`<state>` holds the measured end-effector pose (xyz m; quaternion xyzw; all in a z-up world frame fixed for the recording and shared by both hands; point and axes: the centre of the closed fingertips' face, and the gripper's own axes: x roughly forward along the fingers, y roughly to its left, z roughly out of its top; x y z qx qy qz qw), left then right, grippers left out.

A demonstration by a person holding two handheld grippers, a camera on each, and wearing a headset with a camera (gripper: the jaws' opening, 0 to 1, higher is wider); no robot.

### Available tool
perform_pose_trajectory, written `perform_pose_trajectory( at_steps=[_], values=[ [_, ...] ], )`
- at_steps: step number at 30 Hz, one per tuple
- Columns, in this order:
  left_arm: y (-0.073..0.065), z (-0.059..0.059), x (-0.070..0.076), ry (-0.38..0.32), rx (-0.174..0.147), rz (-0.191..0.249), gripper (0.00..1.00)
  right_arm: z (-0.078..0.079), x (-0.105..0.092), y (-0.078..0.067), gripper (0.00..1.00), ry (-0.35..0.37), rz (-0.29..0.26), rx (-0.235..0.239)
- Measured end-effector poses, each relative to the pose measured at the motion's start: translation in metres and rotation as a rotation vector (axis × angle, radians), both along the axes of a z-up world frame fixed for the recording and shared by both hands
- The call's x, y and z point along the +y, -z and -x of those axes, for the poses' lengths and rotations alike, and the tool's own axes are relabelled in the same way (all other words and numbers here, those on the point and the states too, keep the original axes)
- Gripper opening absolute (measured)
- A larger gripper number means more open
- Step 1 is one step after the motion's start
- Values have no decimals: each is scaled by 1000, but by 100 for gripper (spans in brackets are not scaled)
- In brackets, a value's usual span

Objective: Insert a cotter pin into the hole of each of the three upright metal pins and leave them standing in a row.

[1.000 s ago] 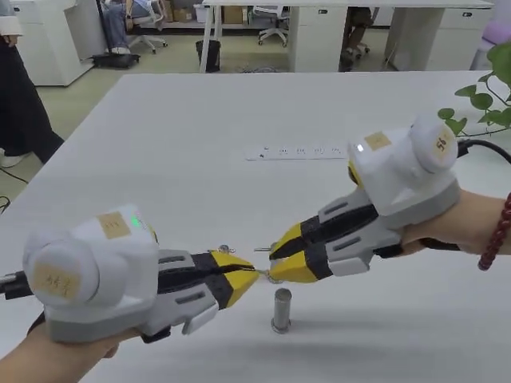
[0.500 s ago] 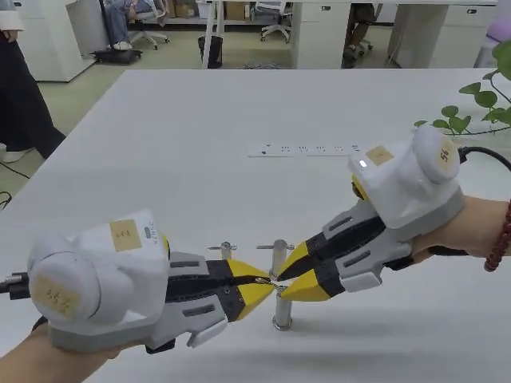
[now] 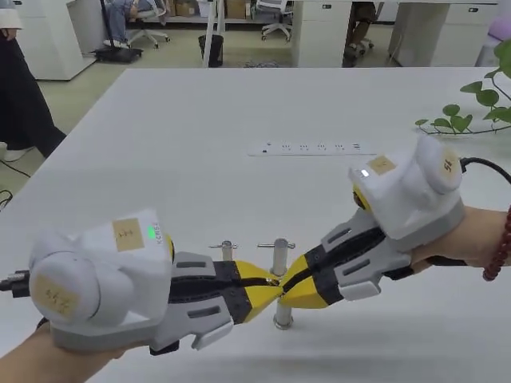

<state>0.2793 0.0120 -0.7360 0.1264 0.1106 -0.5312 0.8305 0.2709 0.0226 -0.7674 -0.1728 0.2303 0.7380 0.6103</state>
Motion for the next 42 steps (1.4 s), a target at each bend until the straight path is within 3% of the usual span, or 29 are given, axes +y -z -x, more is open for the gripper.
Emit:
perform_pose_trajectory(
  at_steps=[17,25,32,42],
  values=[
    [1,-2,2,-25,14,7,0,-4,-3,-1,4,-9,43,-61],
    [10,0,-7,-30,-9,-15,3,-2,-18,10,3,-69,198,-139],
    [19,-2,-7,-62,5,-14,13,-12,-36,25,3,-54,332,-181],
    [41,-20,-2,-166,26,-52,23,-28,-52,38,3,-34,475,-217]
  ],
)
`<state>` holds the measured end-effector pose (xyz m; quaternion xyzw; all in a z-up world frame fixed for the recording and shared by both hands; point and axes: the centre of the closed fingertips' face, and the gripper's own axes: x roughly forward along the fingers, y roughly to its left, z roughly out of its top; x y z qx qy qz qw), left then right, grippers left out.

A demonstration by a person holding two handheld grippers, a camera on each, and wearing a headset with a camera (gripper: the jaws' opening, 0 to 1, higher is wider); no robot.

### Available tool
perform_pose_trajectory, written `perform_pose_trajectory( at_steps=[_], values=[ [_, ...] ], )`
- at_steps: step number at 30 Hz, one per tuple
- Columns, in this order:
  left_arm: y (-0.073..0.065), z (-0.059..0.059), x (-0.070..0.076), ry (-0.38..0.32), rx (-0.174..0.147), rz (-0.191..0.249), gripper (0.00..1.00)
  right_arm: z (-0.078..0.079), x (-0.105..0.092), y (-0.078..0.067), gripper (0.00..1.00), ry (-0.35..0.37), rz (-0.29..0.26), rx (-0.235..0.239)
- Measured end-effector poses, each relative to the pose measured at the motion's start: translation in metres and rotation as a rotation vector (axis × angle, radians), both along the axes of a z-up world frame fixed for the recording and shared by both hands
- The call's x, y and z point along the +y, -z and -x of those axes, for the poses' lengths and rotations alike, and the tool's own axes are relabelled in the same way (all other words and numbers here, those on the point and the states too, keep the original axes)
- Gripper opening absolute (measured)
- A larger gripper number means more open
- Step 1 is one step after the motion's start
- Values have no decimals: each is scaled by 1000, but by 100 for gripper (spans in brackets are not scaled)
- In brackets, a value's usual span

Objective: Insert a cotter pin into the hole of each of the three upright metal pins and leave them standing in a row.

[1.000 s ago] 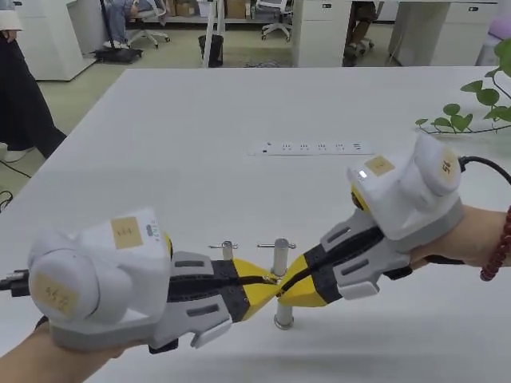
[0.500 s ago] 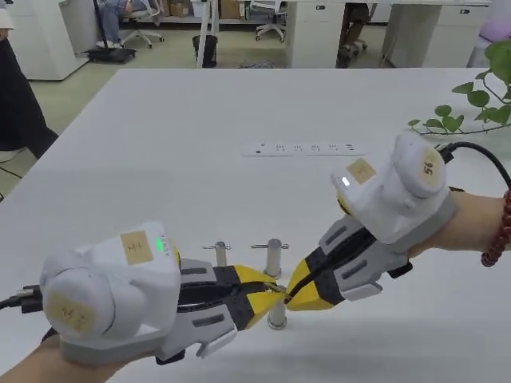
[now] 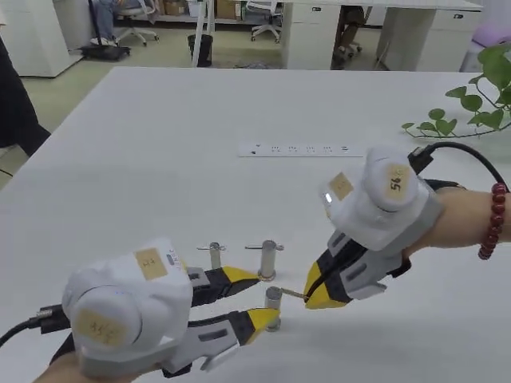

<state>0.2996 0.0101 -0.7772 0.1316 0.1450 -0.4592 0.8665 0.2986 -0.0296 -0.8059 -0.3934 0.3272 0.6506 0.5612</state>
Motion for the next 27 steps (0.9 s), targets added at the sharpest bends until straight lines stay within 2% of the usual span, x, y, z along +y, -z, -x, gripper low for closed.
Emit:
perform_pose_trajectory(
  at_steps=[5,16,27],
  values=[
    [12,-5,-3,-23,23,-7,23,-6,-7,7,3,6,70,-14],
    [33,-12,-5,-53,46,-47,22,-15,-19,20,3,16,192,-29],
    [45,-17,-8,-74,75,-48,20,-22,-21,30,3,34,252,-24]
  ],
)
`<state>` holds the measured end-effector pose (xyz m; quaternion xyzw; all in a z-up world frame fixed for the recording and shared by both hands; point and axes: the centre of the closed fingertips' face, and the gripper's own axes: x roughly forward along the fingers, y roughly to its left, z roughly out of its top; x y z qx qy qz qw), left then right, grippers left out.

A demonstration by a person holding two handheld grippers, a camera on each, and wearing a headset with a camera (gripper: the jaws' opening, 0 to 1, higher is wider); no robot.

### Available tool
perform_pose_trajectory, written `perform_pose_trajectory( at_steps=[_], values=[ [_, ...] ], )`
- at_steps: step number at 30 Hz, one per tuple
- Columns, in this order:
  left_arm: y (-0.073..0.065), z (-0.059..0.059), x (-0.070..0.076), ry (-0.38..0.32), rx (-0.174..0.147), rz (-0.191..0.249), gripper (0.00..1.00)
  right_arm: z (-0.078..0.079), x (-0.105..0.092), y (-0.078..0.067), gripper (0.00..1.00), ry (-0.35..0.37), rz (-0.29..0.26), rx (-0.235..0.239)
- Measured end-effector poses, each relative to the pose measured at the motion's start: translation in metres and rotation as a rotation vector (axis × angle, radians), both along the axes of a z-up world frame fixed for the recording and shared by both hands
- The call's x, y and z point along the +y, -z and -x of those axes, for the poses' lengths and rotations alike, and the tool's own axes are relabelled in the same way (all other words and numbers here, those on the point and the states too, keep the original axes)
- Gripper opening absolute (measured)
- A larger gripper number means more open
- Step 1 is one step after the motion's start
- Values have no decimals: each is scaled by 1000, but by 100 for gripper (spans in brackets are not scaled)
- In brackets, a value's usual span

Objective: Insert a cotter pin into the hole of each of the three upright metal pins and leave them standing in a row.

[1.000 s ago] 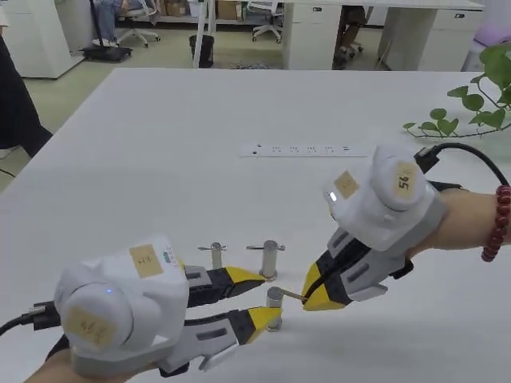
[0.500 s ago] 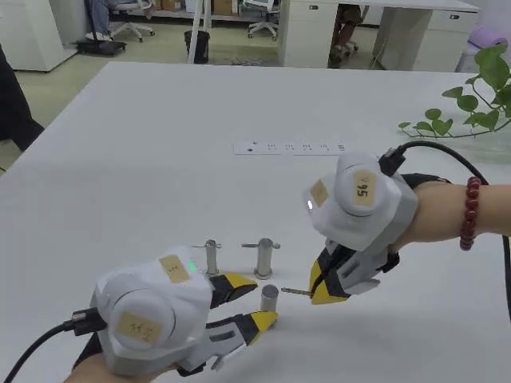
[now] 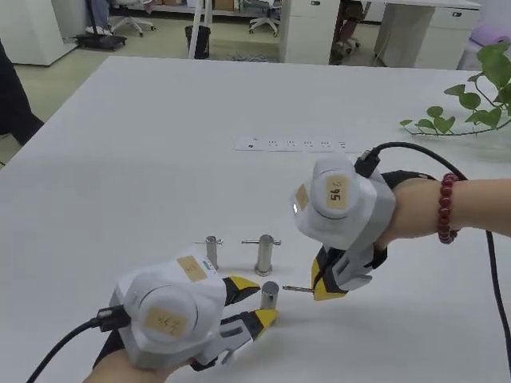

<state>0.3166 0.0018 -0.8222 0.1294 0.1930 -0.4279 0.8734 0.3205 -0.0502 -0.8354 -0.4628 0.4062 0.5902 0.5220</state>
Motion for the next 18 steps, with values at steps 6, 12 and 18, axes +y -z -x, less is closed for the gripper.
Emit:
perform_pose_trajectory(
  at_steps=[6,12,18],
  values=[
    [4,0,-2,3,7,-1,17,1,2,2,3,-5,7,8],
    [8,-2,-2,-3,7,-10,15,2,3,4,3,-11,13,14],
    [9,-4,-2,-9,8,-7,12,2,4,5,3,-13,23,18]
  ],
)
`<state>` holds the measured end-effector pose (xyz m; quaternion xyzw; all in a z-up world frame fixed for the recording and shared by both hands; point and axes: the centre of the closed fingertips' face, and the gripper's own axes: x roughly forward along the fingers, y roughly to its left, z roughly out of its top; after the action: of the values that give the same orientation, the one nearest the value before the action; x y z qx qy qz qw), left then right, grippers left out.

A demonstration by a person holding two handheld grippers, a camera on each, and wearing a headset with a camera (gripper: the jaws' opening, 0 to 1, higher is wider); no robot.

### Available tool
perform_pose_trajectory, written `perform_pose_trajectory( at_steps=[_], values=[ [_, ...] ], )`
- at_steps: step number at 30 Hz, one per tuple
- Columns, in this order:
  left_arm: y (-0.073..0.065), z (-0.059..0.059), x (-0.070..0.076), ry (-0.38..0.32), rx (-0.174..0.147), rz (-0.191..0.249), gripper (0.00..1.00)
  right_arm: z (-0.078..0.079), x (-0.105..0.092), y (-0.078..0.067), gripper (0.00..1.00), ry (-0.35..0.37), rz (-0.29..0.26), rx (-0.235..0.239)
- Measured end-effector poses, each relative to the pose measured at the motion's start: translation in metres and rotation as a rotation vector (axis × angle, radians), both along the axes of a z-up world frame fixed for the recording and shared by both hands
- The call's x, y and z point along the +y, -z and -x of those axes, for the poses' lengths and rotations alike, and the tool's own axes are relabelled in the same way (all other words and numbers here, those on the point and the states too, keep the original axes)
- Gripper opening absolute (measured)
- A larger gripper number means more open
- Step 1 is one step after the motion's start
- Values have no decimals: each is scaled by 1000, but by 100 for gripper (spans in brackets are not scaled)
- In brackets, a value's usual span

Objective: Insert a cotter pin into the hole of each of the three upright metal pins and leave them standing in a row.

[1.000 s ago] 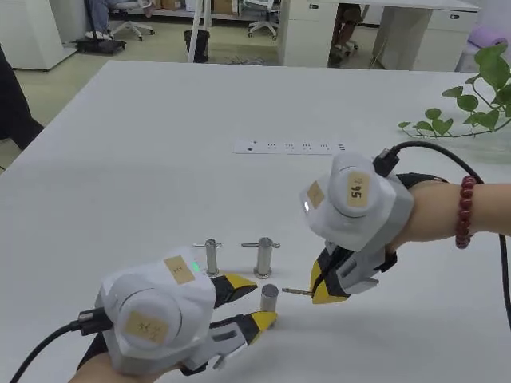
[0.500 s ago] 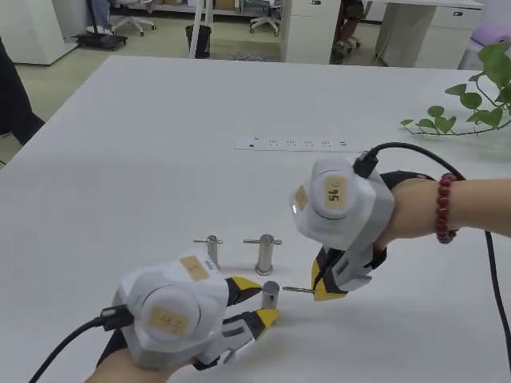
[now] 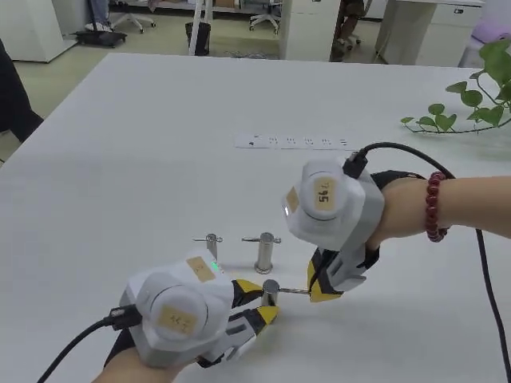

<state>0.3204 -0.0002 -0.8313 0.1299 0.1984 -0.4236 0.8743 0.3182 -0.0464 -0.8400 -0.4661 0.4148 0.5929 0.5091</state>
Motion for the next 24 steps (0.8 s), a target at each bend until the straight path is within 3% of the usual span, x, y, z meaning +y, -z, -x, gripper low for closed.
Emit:
perform_pose_trajectory(
  at_steps=[24],
  values=[
    [1,0,0,-4,12,19,11,0,8,0,4,-10,21,1]
  ],
)
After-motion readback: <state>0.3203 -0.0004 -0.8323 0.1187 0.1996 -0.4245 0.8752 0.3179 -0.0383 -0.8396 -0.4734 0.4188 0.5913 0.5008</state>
